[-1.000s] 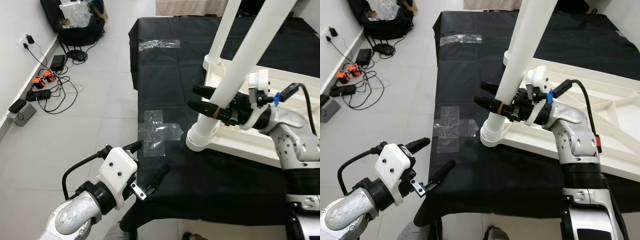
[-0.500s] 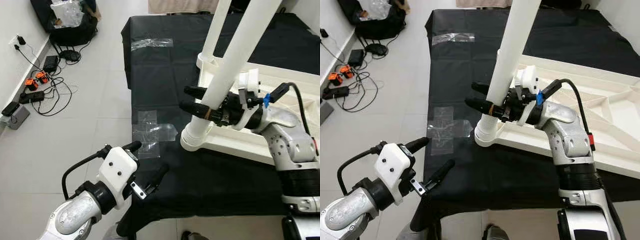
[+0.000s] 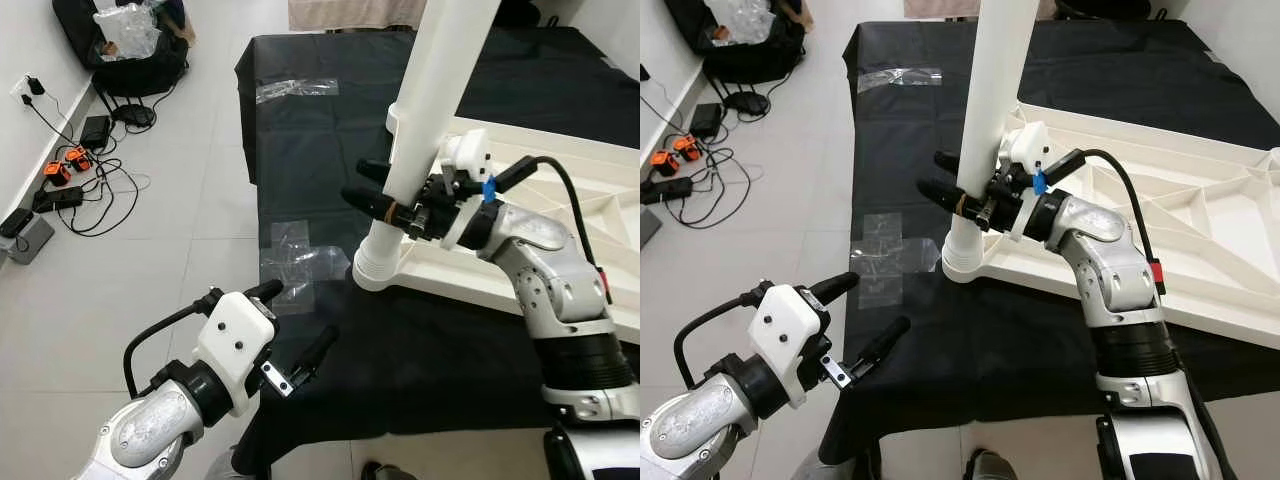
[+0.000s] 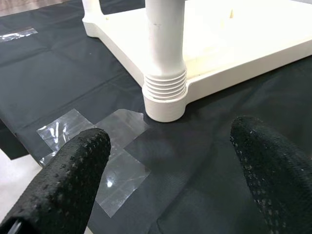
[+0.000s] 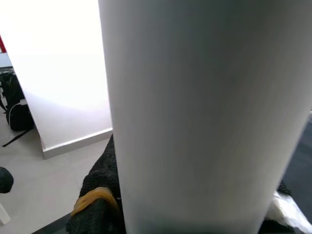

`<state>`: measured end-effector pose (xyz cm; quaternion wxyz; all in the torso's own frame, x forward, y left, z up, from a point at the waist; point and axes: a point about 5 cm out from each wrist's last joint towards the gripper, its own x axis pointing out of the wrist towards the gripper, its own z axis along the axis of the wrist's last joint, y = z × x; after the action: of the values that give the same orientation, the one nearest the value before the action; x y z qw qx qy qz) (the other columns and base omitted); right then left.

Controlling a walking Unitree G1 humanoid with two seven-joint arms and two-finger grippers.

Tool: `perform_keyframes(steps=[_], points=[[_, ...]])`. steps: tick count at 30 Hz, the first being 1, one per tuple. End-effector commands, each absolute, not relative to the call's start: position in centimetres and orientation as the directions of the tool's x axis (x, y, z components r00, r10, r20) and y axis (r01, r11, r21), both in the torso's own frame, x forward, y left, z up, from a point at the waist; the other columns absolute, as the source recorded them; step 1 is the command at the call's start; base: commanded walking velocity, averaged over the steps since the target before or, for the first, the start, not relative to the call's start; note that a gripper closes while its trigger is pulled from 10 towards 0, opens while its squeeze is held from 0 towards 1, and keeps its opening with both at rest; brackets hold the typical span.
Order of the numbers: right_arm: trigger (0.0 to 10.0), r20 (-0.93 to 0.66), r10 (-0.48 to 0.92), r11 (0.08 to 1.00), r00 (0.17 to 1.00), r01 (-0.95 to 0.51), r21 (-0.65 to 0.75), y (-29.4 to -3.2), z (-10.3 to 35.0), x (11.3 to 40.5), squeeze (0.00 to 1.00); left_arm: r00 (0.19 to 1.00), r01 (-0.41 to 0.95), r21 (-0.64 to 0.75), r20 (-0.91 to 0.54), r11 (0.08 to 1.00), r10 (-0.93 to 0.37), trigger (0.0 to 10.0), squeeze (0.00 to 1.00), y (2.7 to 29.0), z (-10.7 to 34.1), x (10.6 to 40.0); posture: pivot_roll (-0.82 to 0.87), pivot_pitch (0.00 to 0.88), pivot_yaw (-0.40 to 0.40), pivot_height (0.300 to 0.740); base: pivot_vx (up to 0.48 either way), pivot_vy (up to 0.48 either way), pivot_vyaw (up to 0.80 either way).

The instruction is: Building children table

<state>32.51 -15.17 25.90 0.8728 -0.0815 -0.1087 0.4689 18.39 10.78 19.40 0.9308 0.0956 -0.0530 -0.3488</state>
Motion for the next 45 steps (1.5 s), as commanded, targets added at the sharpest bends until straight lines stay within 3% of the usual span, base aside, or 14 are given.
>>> perform_keyframes(steps=[1,14,45], points=[[10.0,0.024,0.797,0.597,0.603,-0.782,-0.178,-15.2,23.4,33.0,0.00,0.755,0.638,0.204,0.021,0.742,-0.655,10.0,0.00,10.8,19.0,18.4,0.10,0.237,-0.038,0.740,0.000,0.000,0.00],[10.0,0.083,0.659,0.750,0.747,-0.647,-0.136,-16.1,23.9,34.3,0.00,0.757,0.635,0.206,0.023,0.744,-0.653,10.0,0.00,10.8,19.0,18.4,0.10,0.233,-0.035,0.740,0.000,0.000,0.00],[10.0,0.127,0.507,0.859,0.853,-0.486,-0.162,-14.8,24.0,34.3,0.00,0.758,0.630,0.221,0.030,0.744,-0.651,10.0,0.00,11.1,19.1,18.8,0.09,0.222,-0.030,0.740,0.000,0.000,0.00]])
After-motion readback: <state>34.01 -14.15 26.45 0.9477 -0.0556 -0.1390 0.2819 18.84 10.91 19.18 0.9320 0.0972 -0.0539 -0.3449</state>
